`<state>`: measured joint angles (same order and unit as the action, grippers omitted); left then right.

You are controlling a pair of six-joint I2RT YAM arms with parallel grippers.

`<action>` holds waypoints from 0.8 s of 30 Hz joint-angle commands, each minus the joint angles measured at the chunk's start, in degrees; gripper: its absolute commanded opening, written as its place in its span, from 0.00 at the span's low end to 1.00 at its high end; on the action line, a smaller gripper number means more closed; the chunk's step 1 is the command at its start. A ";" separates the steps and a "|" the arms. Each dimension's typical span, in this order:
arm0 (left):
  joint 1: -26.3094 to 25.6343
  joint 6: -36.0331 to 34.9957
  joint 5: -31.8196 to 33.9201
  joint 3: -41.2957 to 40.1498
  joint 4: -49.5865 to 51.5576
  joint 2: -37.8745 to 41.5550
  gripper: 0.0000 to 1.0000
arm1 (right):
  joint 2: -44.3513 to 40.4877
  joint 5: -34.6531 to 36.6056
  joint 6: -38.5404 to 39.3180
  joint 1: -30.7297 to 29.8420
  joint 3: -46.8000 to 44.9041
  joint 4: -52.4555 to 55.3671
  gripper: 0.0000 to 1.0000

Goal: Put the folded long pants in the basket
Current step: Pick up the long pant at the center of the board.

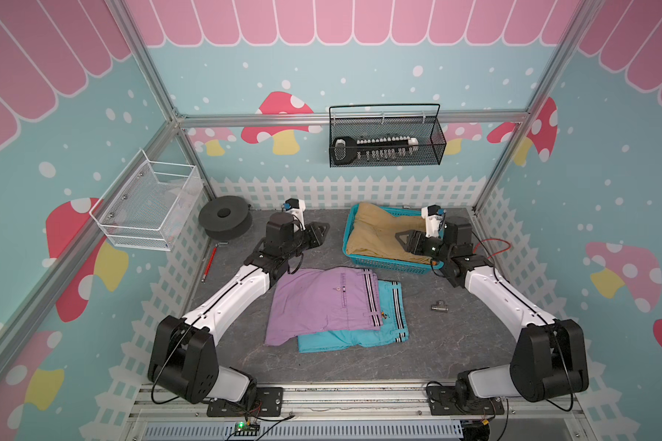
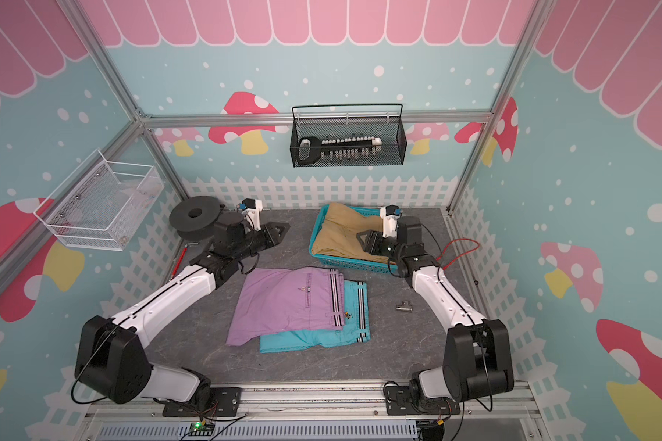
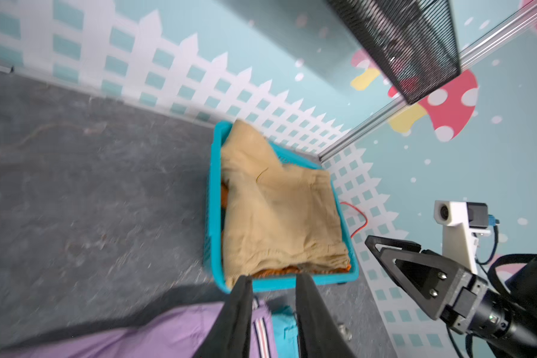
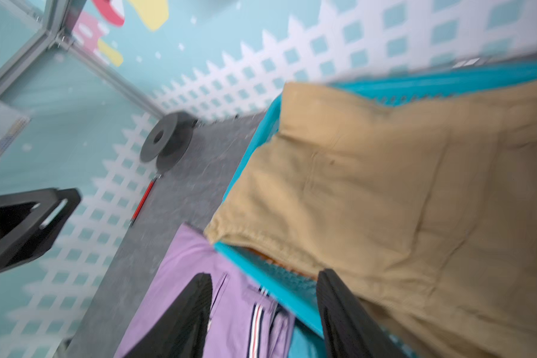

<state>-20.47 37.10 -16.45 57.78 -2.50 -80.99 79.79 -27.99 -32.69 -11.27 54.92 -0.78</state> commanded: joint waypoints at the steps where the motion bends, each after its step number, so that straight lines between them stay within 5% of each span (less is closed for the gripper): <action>1: 0.52 1.42 -0.41 -11.49 -0.49 2.33 0.28 | -2.38 -5.78 -0.04 -2.88 -6.33 3.12 0.62; 9: 0.51 2.45 -2.35 -23.56 -2.86 3.56 0.29 | -3.52 -8.32 -3.26 -7.00 -17.81 -3.59 0.66; 24: 0.47 0.73 2.56 -24.90 -1.15 6.42 0.28 | 12.94 -10.36 -9.34 -9.21 -22.06 -19.42 0.67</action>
<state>-20.16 38.54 -15.84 33.54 -3.75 -75.33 90.91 -37.67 -41.08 -20.05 32.42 -17.39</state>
